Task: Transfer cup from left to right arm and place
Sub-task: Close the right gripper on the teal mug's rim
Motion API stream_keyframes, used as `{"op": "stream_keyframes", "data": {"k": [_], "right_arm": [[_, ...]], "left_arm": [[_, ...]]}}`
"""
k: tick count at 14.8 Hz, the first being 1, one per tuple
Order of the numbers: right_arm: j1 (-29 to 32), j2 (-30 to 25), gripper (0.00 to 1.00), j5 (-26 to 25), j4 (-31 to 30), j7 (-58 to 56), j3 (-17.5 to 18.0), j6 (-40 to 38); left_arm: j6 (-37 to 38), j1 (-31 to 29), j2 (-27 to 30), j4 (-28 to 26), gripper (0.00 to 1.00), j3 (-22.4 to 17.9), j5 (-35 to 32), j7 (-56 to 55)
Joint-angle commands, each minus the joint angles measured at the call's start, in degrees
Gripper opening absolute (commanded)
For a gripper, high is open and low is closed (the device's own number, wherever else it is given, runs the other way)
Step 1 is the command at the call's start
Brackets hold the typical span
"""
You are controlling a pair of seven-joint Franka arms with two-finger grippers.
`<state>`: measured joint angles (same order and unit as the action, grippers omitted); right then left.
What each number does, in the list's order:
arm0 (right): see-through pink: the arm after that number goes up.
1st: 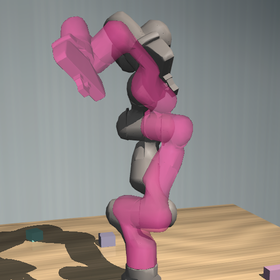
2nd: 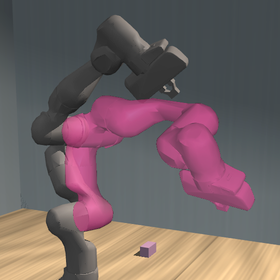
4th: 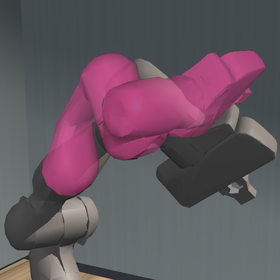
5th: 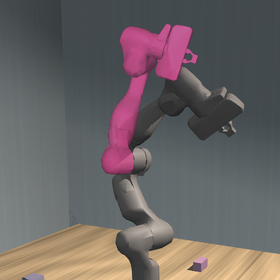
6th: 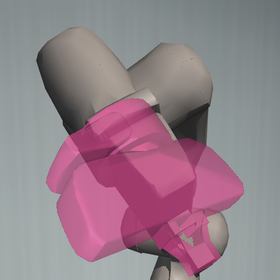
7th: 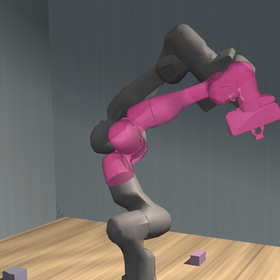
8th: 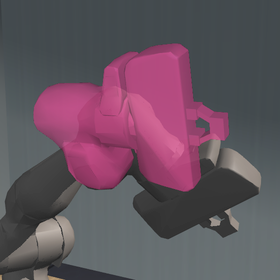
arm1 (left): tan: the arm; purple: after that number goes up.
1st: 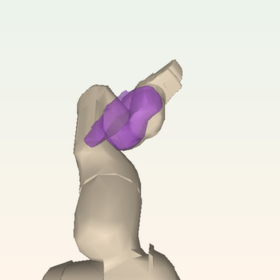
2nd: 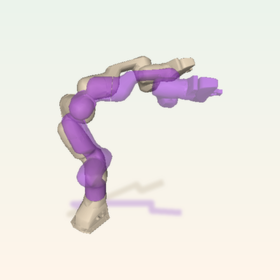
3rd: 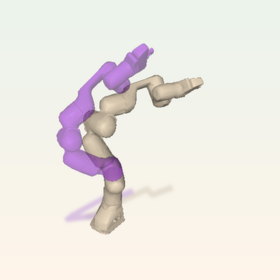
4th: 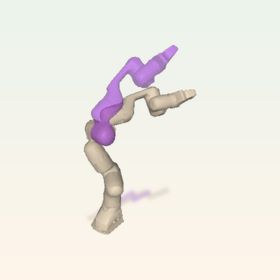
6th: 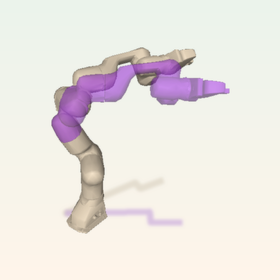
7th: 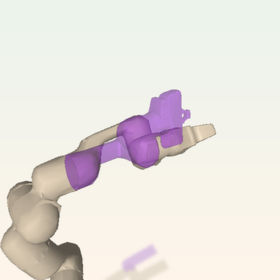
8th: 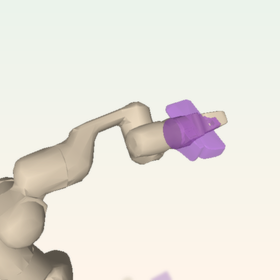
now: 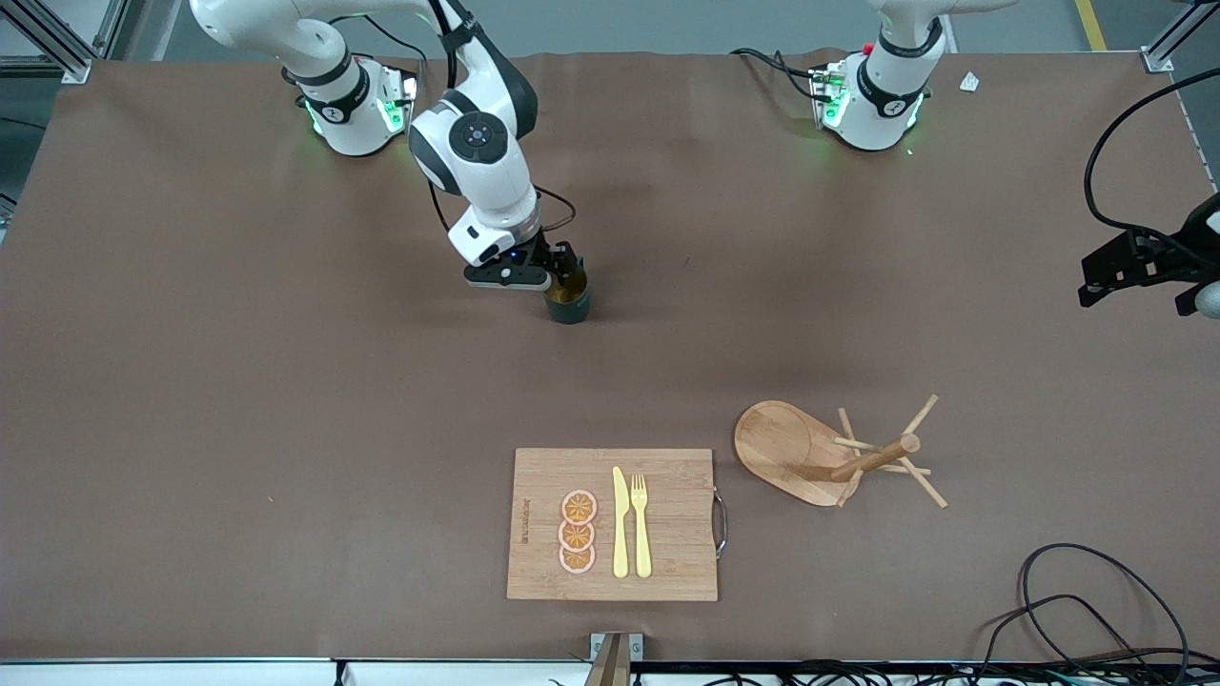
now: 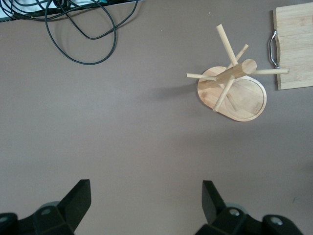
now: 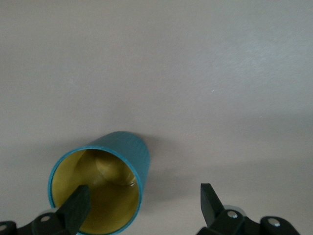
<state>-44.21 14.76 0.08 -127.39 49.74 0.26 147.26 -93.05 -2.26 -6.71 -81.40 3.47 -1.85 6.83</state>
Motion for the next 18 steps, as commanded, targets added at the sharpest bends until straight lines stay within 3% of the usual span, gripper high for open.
{"op": "stream_keyframes", "data": {"k": [1, 3, 6, 8, 12, 15, 18], "right_arm": [[-1.06, 0.71, 0.95, -0.35, -1.02, 1.59, -0.7, 2.24], [-1.06, 1.5, 0.86, -0.35, -1.02, 1.68, -0.7, 2.5], [-1.06, 2.38, 0.54, -0.35, -1.02, 1.68, -0.7, 3.64], [-0.97, 2.56, 0.41, -0.26, -1.02, 1.68, -0.7, 3.65], [-0.97, 2.64, 0.24, -0.26, -0.93, 3.26, -0.7, 3.65], [-1.06, 2.64, 0.03, -0.26, -0.84, 4.4, -0.7, 3.65], [-1.06, 2.73, 0.01, -0.26, -0.84, 4.4, -0.7, 3.73]], "left_arm": [[-0.29, -0.03, 0.38, 0.1, 1.0, 0.22, 0.97, 0.03], [-0.29, -0.02, 0.38, 0.1, 1.0, 0.31, 1.15, 0.29], [-0.29, -0.03, 0.38, 0.1, 1.0, 0.4, 1.06, 0.38], [-0.29, -0.02, 0.38, 0.1, 1.0, 0.4, 1.06, 0.46], [-0.29, -0.29, 0.38, 0.1, 1.0, 0.4, 0.89, 0.82], [-0.38, -0.29, 0.29, 0.1, 1.0, 0.4, 1.06, 0.38], [-0.38, -0.03, 0.29, 0.1, 1.0, 0.4, 0.97, 0.2]]}}
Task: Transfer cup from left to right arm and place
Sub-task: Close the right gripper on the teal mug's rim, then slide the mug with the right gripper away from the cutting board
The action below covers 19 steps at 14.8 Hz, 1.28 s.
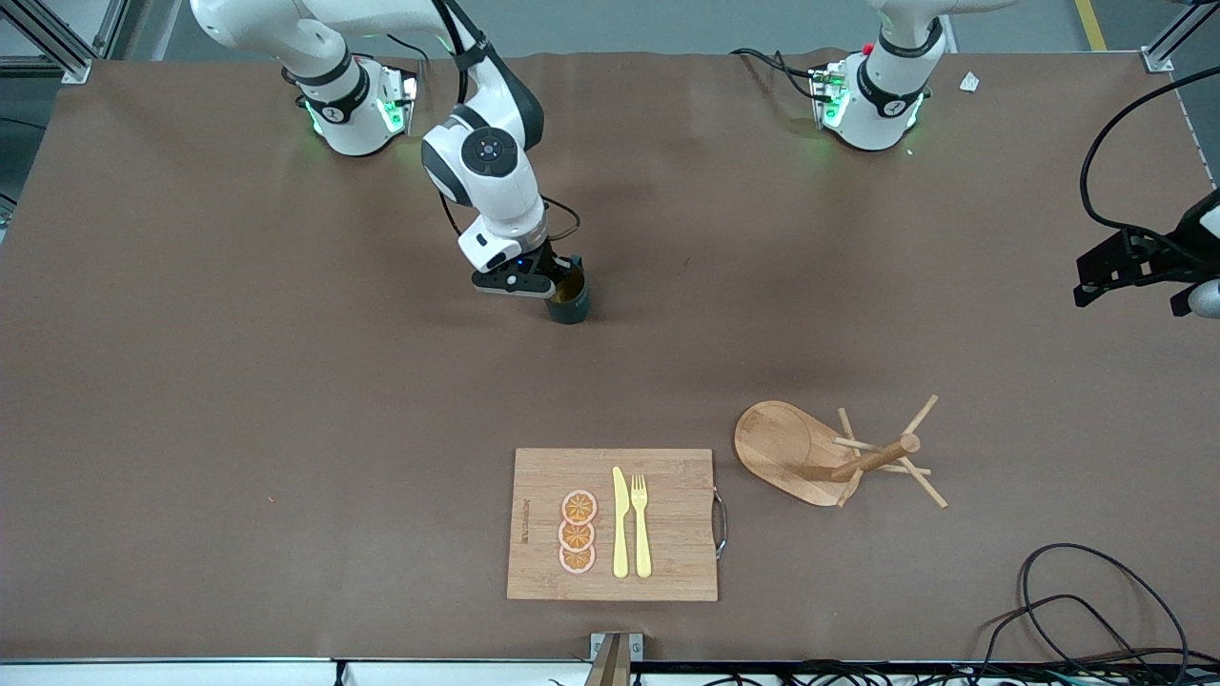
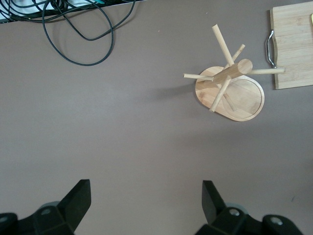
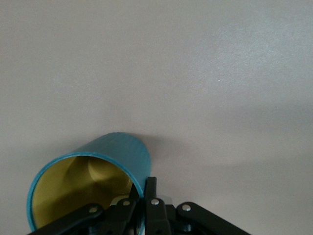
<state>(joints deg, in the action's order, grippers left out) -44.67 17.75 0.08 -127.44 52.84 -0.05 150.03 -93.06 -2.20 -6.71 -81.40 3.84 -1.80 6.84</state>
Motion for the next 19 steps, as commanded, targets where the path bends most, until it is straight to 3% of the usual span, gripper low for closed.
{"op": "stream_keyframes", "data": {"k": [1, 7, 12, 15, 18, 19], "right_arm": [[-0.6, -0.26, 0.01, -0.26, -0.79, 1.3, -0.39, 0.97], [0.54, -2.18, 0.0, -0.34, 0.0, -0.28, -0.66, -4.2], [6.95, -9.82, 0.0, -0.26, -0.09, -9.5, -0.66, -14.92], [8.89, -13.35, 0.0, -0.52, -1.31, -12.93, -0.83, -17.31], [14.32, -15.2, 0.0, -8.58, -6.13, -14.26, -0.75, -14.08], [15.91, -15.46, 0.0, -9.04, -7.98, -15.3, -0.75, -11.89]], "left_arm": [[-0.45, -0.17, 0.2, 0.1, 1.0, 0.03, 1.01, 0.19], [-0.98, 0.27, 0.55, 0.1, 1.0, 2.48, 0.57, 0.02], [-0.71, -0.35, 0.21, -0.08, 1.0, 2.58, 1.01, 0.54], [-0.54, -0.43, -0.41, -0.43, 1.0, 2.58, 0.92, 0.19], [-0.54, -0.43, -0.76, -0.17, 1.0, 2.4, 0.66, 0.36], [-0.54, -0.43, -0.59, 0.01, 1.0, 2.4, 0.57, 0.19]]}}
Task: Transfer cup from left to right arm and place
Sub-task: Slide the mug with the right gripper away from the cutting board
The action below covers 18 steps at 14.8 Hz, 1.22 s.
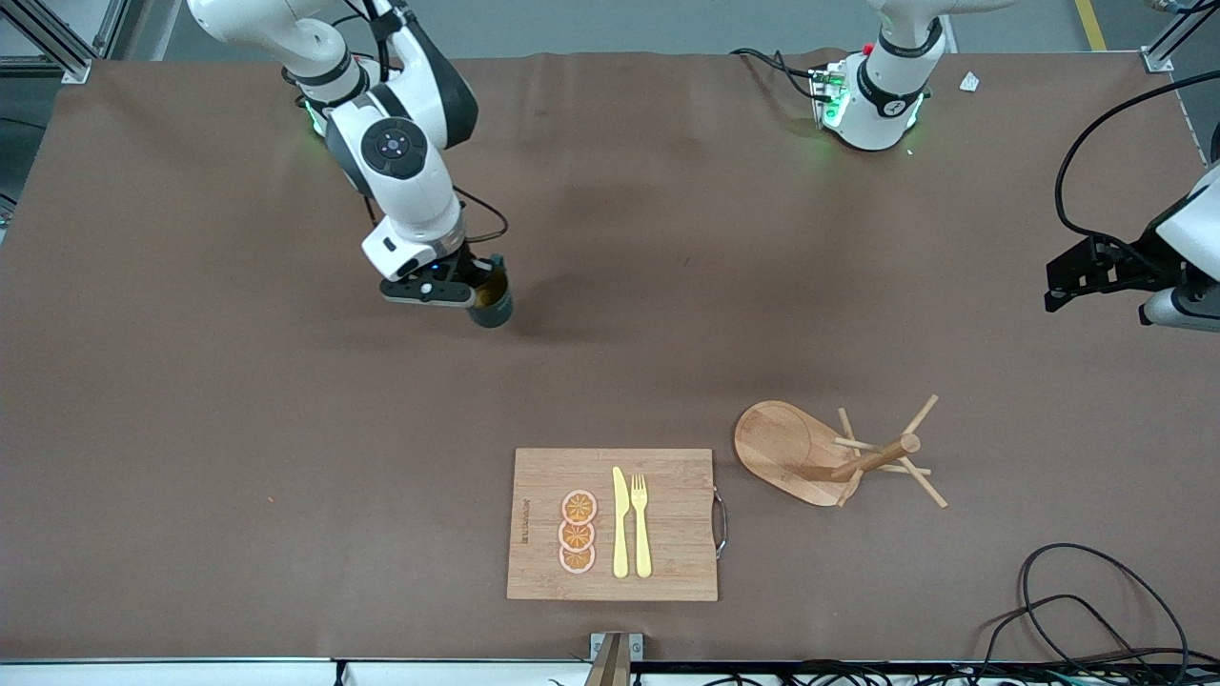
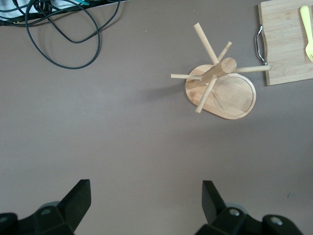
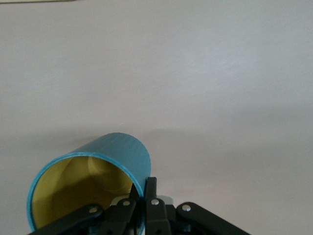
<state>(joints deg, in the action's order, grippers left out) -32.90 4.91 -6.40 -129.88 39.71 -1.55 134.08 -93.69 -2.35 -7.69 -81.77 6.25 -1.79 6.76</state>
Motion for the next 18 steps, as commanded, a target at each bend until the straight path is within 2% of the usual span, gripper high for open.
{"op": "stream_keyframes", "data": {"k": [1, 5, 8, 12, 18], "right_arm": [[6.33, -2.8, 0.0, -2.57, -6.61, -4.88, 0.76, 5.39], [13.63, -4.29, 0.0, -2.57, -8.37, -13.41, 0.76, 6.81], [18.64, -5.44, 0.0, -2.57, -11.27, -22.11, 0.76, 11.28], [27.96, -6.48, 0.0, -2.57, -13.73, -33.98, 0.76, 13.58], [34.03, -7.28, 0.0, -2.48, -15.93, -42.86, 0.76, 16.64]], "left_arm": [[0.08, -0.12, 0.48, 0.39, 1.0, -0.01, 0.38, 0.18], [0.17, -0.2, 1.09, 0.39, 1.0, 0.08, 0.82, 0.71], [0.17, -0.29, 1.09, 0.48, 1.0, -0.27, 0.3, 1.06], [0.08, -0.29, 1.09, 0.56, 1.0, -0.27, 0.38, 0.71], [0.0, -0.29, 1.18, 0.56, 1.0, -0.27, 0.56, 0.27]]}}
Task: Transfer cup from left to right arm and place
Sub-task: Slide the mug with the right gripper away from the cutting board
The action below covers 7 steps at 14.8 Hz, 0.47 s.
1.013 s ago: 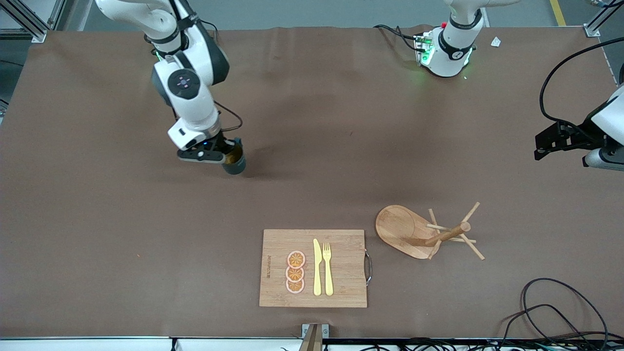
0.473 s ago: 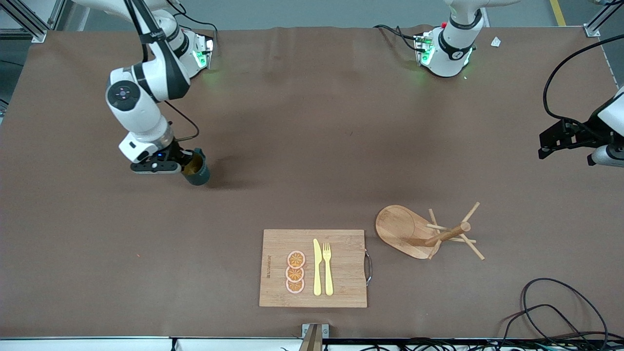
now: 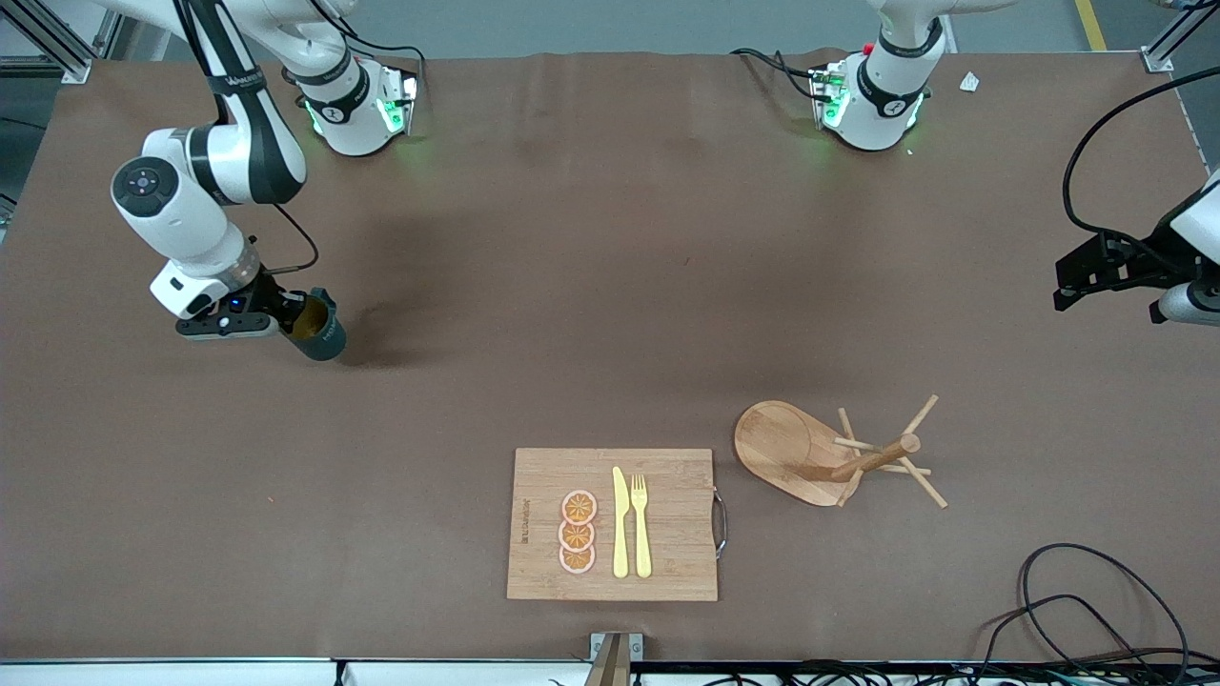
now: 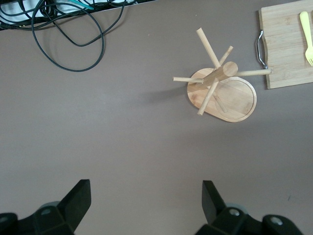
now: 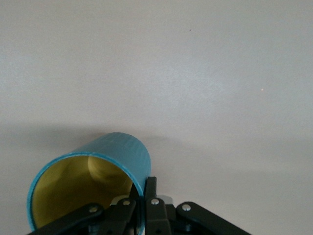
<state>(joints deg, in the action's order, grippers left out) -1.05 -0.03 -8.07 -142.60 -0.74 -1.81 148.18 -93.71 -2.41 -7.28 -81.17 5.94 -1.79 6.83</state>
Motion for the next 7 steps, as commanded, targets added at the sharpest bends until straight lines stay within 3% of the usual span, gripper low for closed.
{"op": "stream_keyframes", "data": {"k": [1, 7], "right_arm": [[3.15, -1.99, 0.0, -0.81, -3.39, -3.82, 1.02, 4.03], [6.14, 1.08, 0.0, -0.72, -3.83, -6.81, 1.1, 7.11]], "left_arm": [[0.01, -0.14, 1.04, -0.04, 1.0, 0.38, 0.47, 0.03], [1.86, -0.05, 5.7, -3.29, 1.0, 1.53, 0.21, -1.64]]}}
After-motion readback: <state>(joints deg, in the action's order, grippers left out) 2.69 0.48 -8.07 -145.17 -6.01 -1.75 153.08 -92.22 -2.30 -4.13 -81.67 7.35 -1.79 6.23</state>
